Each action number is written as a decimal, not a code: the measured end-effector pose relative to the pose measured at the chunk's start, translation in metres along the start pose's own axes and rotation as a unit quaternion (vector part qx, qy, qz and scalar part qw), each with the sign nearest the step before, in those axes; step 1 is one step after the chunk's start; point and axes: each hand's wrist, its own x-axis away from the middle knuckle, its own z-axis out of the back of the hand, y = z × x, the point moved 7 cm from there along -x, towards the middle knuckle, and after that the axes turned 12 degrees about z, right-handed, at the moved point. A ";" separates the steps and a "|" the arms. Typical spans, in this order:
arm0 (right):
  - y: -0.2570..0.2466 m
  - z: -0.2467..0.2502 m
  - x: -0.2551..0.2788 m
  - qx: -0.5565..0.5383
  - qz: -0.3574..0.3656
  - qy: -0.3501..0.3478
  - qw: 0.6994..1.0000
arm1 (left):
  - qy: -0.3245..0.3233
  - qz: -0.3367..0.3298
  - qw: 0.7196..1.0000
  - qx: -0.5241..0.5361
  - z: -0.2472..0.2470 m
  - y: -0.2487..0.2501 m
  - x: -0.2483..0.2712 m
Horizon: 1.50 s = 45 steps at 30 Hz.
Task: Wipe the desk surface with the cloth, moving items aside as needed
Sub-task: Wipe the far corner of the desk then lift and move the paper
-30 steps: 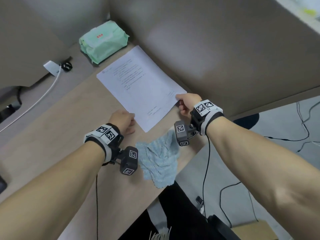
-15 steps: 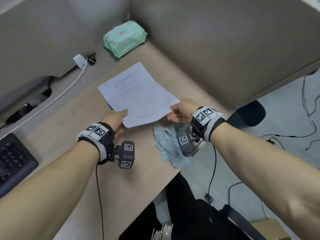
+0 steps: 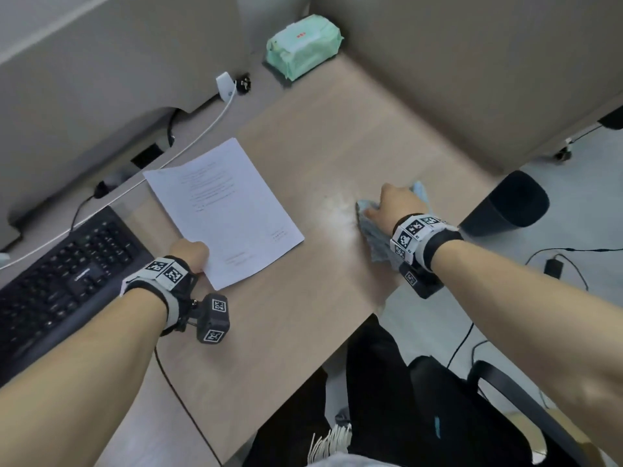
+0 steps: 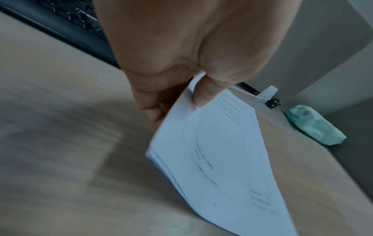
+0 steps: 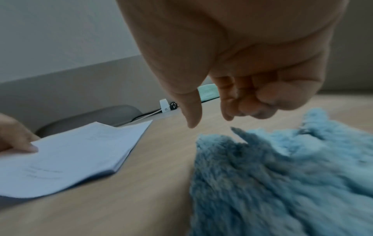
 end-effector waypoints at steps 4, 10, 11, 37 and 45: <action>0.019 -0.020 0.014 0.058 -0.037 -0.060 0.996 | 0.034 -0.006 0.999 -0.010 0.007 0.003 0.010; 0.014 -0.040 0.016 0.060 -0.017 -0.086 0.994 | 0.113 -0.019 0.992 -0.060 0.018 0.035 0.020; 0.013 -0.043 0.015 0.061 -0.007 -0.077 0.995 | 0.109 -0.030 0.990 -0.079 0.012 0.042 0.026; -0.076 -0.013 -0.133 0.093 0.367 -0.084 0.922 | 0.093 -0.232 0.923 -0.292 -0.114 0.214 0.063; -0.005 0.031 -0.188 0.110 0.277 -0.050 0.953 | 0.087 -0.241 0.929 -0.266 -0.106 0.217 0.062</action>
